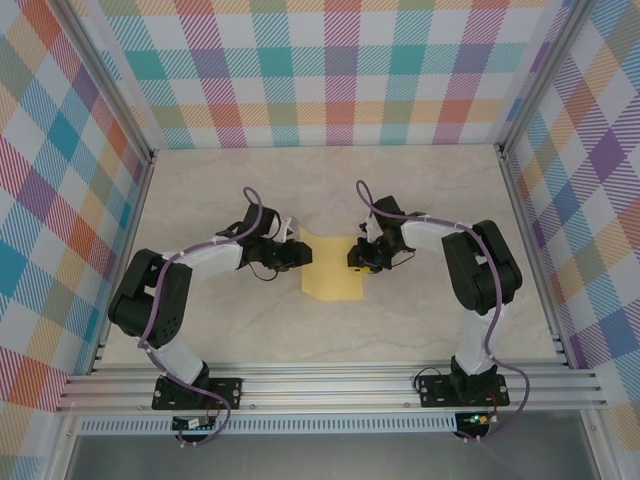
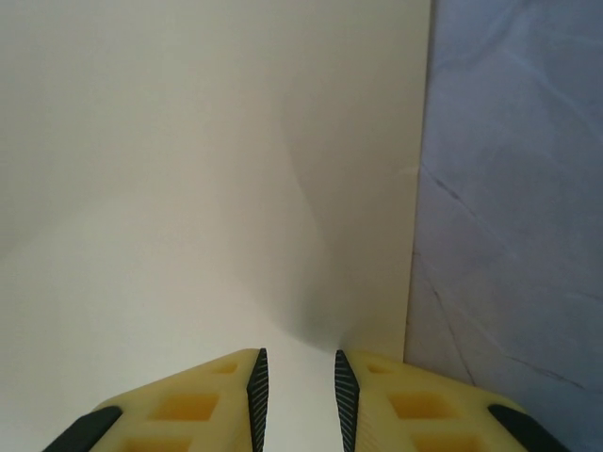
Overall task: Fold a paper plane with a square sheet of paper (fold left side to right side)
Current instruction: Place a square sheet of paper at the center of the table, then first fold in half a square sheet of paper at the center of the table.
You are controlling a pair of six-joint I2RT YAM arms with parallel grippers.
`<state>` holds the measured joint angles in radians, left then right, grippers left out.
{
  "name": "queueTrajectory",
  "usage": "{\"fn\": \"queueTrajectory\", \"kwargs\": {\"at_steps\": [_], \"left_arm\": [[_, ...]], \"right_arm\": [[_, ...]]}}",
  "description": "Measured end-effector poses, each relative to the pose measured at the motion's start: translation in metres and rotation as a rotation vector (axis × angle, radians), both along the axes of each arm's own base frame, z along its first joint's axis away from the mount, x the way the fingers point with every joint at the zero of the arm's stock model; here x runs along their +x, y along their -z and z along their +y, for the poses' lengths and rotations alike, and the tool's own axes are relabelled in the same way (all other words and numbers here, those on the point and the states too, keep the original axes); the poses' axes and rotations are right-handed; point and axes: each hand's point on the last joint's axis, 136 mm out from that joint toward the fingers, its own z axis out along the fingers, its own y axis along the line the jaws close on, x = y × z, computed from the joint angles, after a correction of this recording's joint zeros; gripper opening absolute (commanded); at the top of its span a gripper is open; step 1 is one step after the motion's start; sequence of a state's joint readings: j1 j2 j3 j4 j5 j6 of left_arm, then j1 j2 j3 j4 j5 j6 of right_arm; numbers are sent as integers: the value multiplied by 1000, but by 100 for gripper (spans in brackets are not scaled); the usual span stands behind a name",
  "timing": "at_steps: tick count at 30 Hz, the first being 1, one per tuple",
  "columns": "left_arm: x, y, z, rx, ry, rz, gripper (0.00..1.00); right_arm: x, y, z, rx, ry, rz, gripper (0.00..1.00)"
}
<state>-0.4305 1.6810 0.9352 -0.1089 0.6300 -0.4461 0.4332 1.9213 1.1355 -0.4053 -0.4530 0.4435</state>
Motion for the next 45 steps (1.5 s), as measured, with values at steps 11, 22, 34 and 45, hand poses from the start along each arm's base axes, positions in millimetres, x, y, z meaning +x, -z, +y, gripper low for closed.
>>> {"fn": "queueTrajectory", "kwargs": {"at_steps": [11,22,34,45], "left_arm": [[3,-31,-55,-140,78,-26,63],[0,-2,-66,-132,77,50,49],[3,-5,-68,-140,69,53,29],[5,-4,-68,-132,65,46,36]], "right_arm": [[6,-1,1,49,49,7,29],[33,-62,-29,212,150,-116,52],[27,-76,11,378,78,-85,49],[17,-56,21,348,67,-31,3]]}}
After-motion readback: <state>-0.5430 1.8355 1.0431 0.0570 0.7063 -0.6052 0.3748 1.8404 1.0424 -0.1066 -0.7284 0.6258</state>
